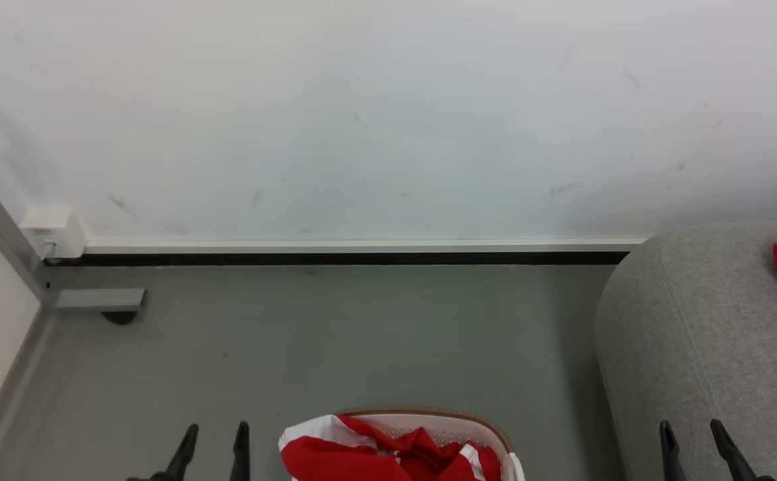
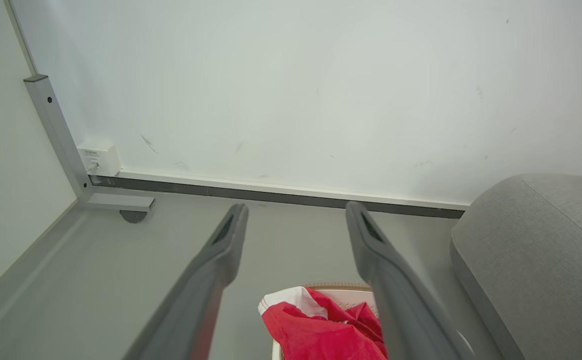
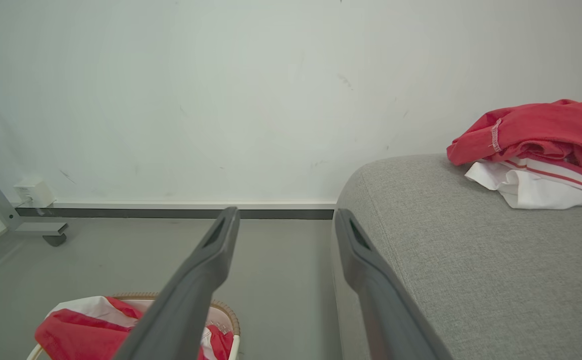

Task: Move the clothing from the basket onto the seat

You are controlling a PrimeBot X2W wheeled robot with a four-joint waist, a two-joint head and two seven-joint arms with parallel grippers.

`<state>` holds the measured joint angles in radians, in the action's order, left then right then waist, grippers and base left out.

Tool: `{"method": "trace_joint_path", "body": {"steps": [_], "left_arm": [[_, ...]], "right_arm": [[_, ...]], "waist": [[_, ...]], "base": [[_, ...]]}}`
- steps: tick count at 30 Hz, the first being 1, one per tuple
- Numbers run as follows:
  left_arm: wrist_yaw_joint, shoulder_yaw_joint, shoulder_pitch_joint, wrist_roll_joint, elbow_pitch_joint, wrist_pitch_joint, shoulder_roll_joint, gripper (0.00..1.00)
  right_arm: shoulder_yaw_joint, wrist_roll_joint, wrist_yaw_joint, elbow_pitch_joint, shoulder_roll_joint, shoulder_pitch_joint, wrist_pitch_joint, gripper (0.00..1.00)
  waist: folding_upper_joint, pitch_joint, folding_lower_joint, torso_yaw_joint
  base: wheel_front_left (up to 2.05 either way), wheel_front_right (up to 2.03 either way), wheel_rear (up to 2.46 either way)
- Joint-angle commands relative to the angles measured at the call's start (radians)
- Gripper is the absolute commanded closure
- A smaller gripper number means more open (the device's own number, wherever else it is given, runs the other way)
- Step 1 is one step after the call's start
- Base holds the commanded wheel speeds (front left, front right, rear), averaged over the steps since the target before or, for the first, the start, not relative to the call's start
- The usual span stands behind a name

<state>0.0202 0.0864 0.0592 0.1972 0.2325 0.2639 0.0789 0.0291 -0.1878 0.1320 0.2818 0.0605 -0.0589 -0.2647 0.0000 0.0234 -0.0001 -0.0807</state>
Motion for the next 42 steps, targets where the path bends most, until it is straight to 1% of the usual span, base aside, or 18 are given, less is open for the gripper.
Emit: {"method": "trace_joint_path", "body": {"steps": [1,6,10,13,16,18,22,25,26,27,31,34,37,42], "left_arm": [[0.008,-0.009,0.002,-0.014,0.003,0.001,-0.003,0.00],[0.027,-0.027,-0.003,-0.036,0.005,0.001,-0.014,0.00],[0.043,-0.023,-0.017,-0.051,0.004,0.001,-0.019,0.00],[0.062,0.000,-0.049,-0.071,0.017,0.001,-0.015,0.00],[0.080,0.041,-0.116,-0.103,0.057,0.001,0.009,0.00],[0.092,0.084,-0.180,-0.124,0.104,-0.013,0.026,0.00],[0.105,0.188,-0.323,-0.179,0.194,-0.097,0.071,0.00],[0.108,0.305,-0.427,-0.216,0.265,-0.175,0.111,0.00],[0.109,0.348,-0.461,-0.217,0.283,-0.197,0.125,0.00],[0.109,0.348,-0.461,-0.217,0.283,-0.197,0.125,0.00],[0.110,0.509,-0.577,-0.199,0.365,-0.265,0.195,0.00],[0.110,0.619,-0.631,-0.175,0.425,-0.316,0.237,0.00],[0.108,0.668,-0.685,-0.144,0.472,-0.345,0.287,0.00],[0.108,0.723,-0.745,-0.131,0.524,-0.373,0.346,0.00]], "right_arm": [[-0.002,-0.003,-0.003,0.002,-0.002,0.002,0.001,0.00],[-0.008,-0.007,-0.003,0.004,-0.004,0.009,0.001,0.00],[-0.017,-0.014,-0.003,0.000,-0.005,0.026,0.001,0.00],[-0.025,-0.021,-0.003,-0.016,-0.005,0.053,0.000,0.00],[-0.029,-0.026,-0.003,-0.036,0.004,0.089,0.001,0.00],[-0.031,-0.033,-0.003,-0.050,0.009,0.120,0.001,0.00],[-0.044,-0.047,-0.003,-0.084,0.015,0.187,0.001,0.00],[-0.052,-0.061,-0.003,-0.108,0.014,0.237,0.001,0.00],[-0.059,-0.065,-0.003,-0.115,0.013,0.254,0.001,0.00],[-0.059,-0.065,-0.003,-0.115,0.013,0.254,0.001,0.00],[-0.087,-0.091,-0.003,-0.145,0.007,0.324,0.001,0.00],[-0.103,-0.113,-0.003,-0.171,0.000,0.368,0.001,0.00],[-0.120,-0.135,-0.003,-0.203,-0.006,0.402,0.001,0.00],[-0.141,-0.165,-0.002,-0.250,-0.010,0.437,0.001,0.00]], "waist": [[0.0000,0.000,0.0001,0.001],[0.0000,-0.004,0.0001,0.006],[0.0000,-0.017,0.0001,0.021],[0.0000,-0.051,0.0001,0.042],[0.0000,-0.106,0.0001,0.069],[0.0000,-0.148,0.0001,0.088],[0.0000,-0.253,0.0001,0.137],[0.0000,-0.334,0.0001,0.177],[0.0000,-0.362,0.0001,0.192],[0.0000,-0.362,0.0001,0.192],[0.0000,-0.469,0.0001,0.261],[0.0000,-0.534,0.0001,0.306],[0.0000,-0.590,0.0001,0.344],[0.0000,-0.662,0.0001,0.378]], "base": [[0.00,0.00,0.00],[0.00,0.00,0.00],[0.00,0.00,0.00],[0.00,0.00,0.00],[0.00,0.00,0.00],[0.00,0.00,0.00],[0.00,0.00,0.00],[0.00,0.00,0.00],[0.00,0.00,0.00],[0.00,0.00,0.00],[0.00,0.00,0.00],[0.00,0.00,0.00],[0.00,0.00,0.00],[0.00,0.00,0.00]]}}
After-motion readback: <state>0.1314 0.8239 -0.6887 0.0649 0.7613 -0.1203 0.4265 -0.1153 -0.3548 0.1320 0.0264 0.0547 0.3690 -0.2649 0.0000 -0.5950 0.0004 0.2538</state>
